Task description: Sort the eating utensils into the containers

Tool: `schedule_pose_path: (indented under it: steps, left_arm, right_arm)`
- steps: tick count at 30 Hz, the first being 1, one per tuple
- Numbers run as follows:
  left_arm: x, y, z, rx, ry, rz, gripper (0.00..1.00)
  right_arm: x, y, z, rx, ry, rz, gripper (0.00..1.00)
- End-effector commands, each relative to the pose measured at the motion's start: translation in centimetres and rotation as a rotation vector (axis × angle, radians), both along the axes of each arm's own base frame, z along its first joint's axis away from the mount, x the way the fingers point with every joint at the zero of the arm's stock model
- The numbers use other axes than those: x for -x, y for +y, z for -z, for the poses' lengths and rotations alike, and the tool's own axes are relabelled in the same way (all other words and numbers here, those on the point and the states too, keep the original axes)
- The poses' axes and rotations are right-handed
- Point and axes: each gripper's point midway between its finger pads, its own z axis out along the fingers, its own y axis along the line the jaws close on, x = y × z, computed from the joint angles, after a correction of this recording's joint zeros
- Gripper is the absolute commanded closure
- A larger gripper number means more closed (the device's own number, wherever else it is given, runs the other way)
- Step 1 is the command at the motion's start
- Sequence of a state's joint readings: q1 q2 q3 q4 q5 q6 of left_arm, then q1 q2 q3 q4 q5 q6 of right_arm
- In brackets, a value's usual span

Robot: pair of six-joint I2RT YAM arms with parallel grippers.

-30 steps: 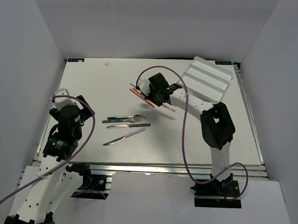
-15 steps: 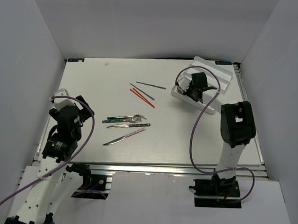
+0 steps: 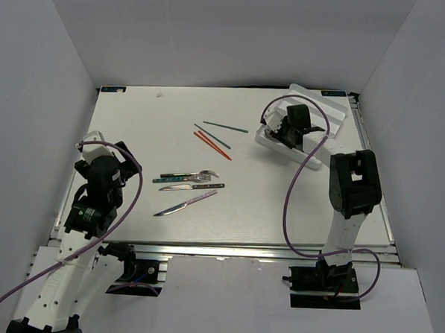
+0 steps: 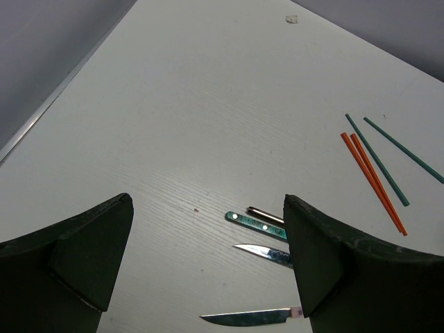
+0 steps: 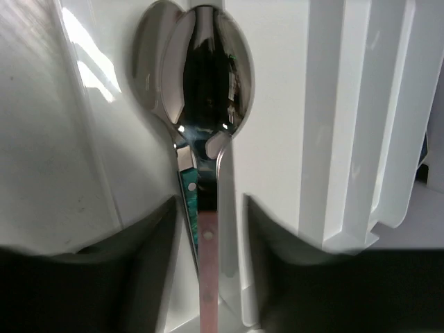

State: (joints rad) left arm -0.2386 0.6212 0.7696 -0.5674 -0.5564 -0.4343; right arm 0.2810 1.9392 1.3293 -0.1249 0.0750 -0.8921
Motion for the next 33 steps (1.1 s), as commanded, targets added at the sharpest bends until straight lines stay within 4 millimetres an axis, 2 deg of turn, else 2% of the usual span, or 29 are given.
schedule_pose_path:
  steps: [1,2,6,7,9,11,12,14,15,16,17,18,19,20,21,22,23,24,25,26,28,29,32,33]
  left_arm:
    - [-0.2,-0.1,-0.2,-0.002,-0.006,0.008,0.02]
    - [-0.2,-0.1,-0.2,-0.001,-0.006,0.01,0.02]
    - [-0.2,-0.2,-0.1,-0.002,-0.003,0.011,0.02]
    - [-0.2,-0.1,-0.1,-0.002,-0.003,0.01,0.02]
    - [-0.2,-0.1,-0.1,-0.002,-0.003,0.01,0.02]
    - [-0.2,-0.1,-0.1,-0.004,-0.003,0.005,0.02]
    - [-0.2,-0.1,-0.1,-0.004,-0.003,0.005,0.02]
    - [-0.2,0.0,0.0,-0.005,0.0,0.004,0.02]
    - [-0.2,0.0,0.0,-0.005,0.0,0.003,0.02]
    - [-0.2,0.0,-0.1,-0.006,-0.001,0.001,0.02]
    - [-0.3,0.0,0.1,-0.008,0.007,0.001,0.02]
    - [-0.3,0.0,0.0,-0.008,0.005,0.0,0.02]
    - [-0.3,0.0,0.1,-0.008,0.009,-0.002,0.02]
    - [-0.3,0.0,0.2,-0.008,0.011,-0.002,0.02]
    - [-0.2,0.1,0.1,-0.009,0.009,-0.005,0.02]
    - [-0.2,0.1,0.1,-0.008,0.005,-0.005,0.02]
    - [-0.2,0.2,0.0,-0.007,0.002,-0.008,0.02]
    - [-0.2,0.2,-0.1,-0.009,0.0,-0.011,0.02]
    - [-0.1,0.3,0.0,-0.01,0.003,-0.014,0.02]
    - [-0.1,0.3,-0.1,-0.01,0.002,-0.017,0.02]
    - [0.0,0.4,0.0,-0.012,0.003,-0.022,0.02]
    - [0.0,0.5,-0.1,-0.01,0.0,-0.024,0.02]
    - [0.0,0.4,-0.2,-0.009,-0.005,-0.022,0.02]
    - [0.0,0.4,-0.1,-0.01,-0.002,-0.019,0.02]
  right_arm:
    - [-2.4,0.6,-3.9,-0.055,-0.102,0.017,0.47]
    - [-2.5,0.7,-4.5,-0.066,-0.11,0.018,0.11]
    - [-2.2,1.7,-7.3,-0.131,-0.114,0.027,0.11]
    - [-2.2,1.8,-8.9,-0.158,-0.141,0.03,0.11]
    - [-2.1,1.7,-9.8,-0.173,-0.156,0.072,0.11]
    - [-2.1,2.4,-11.9,-0.184,-0.173,0.071,0.11]
    - [-1.4,4.0,-12.6,-0.196,-0.172,0.055,0.11]
    - [-0.1,6.0,-15.0,-0.202,-0.214,0.058,0.11]
    - [1.0,8.2,-15.9,-0.218,-0.247,0.092,0.11]
    - [1.3,9.4,-17.6,-0.293,-0.303,0.135,0.11]
    - [2.8,11.9,-16.9,-0.364,-0.263,0.145,0.11]
    - [4.2,14.7,-16.2,-0.467,-0.159,0.075,0.11]
    - [6.6,16.6,-13.5,-0.462,0.008,-0.031,0.11]
    - [8.4,19.6,-13.7,-0.515,0.095,-0.15,0.11]
    - [10.1,21.7,-12.8,-0.546,0.179,-0.212,0.11]
    - [11.1,22.8,-12.5,-0.553,0.206,-0.227,0.11]
    - [13.3,24.9,-11.5,-0.536,0.238,-0.286,0.13]
    - [14.2,25.7,-10.9,-0.526,0.232,-0.31,0.16]
    - [14.9,26.5,-10.3,-0.518,0.223,-0.334,0.26]
    - [16.3,28.1,-9.8,-0.516,0.224,-0.382,0.32]
    - [18.2,29.3,-7.6,-0.491,0.279,-0.417,0.42]
    - [20.2,30.6,-6.9,-0.464,0.304,-0.48,0.46]
    - [23.6,32.1,-3.9,-0.339,0.351,-0.603,0.42]
    - [24.0,32.1,-2.5,-0.287,0.362,-0.613,0.42]
